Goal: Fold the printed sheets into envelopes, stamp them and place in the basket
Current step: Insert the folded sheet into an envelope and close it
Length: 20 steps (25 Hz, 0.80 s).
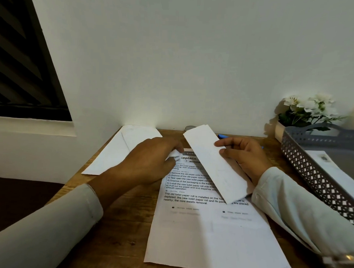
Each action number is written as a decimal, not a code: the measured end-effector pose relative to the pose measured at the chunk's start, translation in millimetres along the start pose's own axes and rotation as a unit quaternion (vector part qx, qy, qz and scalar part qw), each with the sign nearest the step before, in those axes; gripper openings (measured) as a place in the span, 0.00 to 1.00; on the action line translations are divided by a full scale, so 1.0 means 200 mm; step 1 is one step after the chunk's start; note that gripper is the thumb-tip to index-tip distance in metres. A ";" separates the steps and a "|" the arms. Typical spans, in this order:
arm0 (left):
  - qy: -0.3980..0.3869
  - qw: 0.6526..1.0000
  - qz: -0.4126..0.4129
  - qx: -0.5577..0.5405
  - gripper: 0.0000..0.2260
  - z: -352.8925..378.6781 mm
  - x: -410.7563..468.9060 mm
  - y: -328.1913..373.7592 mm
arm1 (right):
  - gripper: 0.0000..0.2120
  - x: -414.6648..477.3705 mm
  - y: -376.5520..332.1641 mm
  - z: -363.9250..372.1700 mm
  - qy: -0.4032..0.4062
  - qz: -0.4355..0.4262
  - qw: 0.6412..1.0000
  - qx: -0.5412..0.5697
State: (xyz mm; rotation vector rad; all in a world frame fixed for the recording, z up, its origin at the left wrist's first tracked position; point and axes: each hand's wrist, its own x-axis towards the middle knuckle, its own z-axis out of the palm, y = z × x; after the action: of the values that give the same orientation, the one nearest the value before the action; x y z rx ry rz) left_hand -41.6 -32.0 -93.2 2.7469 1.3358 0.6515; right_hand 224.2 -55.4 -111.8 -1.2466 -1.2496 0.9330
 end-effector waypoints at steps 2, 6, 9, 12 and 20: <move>-0.013 1.000 -0.006 -0.026 0.06 -0.01 0.03 0.02 | 0.11 0.00 0.00 -0.02 0.010 0.000 1.000 0.008; -0.056 0.997 -0.018 -0.047 0.13 -0.04 0.01 0.03 | 0.11 0.02 0.02 -0.04 0.022 -0.007 1.000 -0.009; -0.109 0.993 -0.015 -0.052 0.14 -0.07 -0.03 0.05 | 0.11 0.03 0.02 -0.03 0.024 -0.014 1.000 -0.014; -0.155 0.987 0.025 0.046 0.21 -0.08 -0.08 0.07 | 0.11 0.02 0.02 -0.02 0.022 -0.014 1.000 -0.012; -0.215 0.949 0.100 0.209 0.18 -0.11 -0.10 0.17 | 0.11 0.02 0.03 -0.01 0.017 -0.017 0.999 -0.034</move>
State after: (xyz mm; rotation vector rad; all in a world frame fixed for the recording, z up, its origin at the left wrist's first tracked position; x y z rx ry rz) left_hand -34.8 -72.4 -72.5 3.1122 1.2106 -0.2682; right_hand 227.8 -51.2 -117.4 -1.2850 -1.2812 0.8470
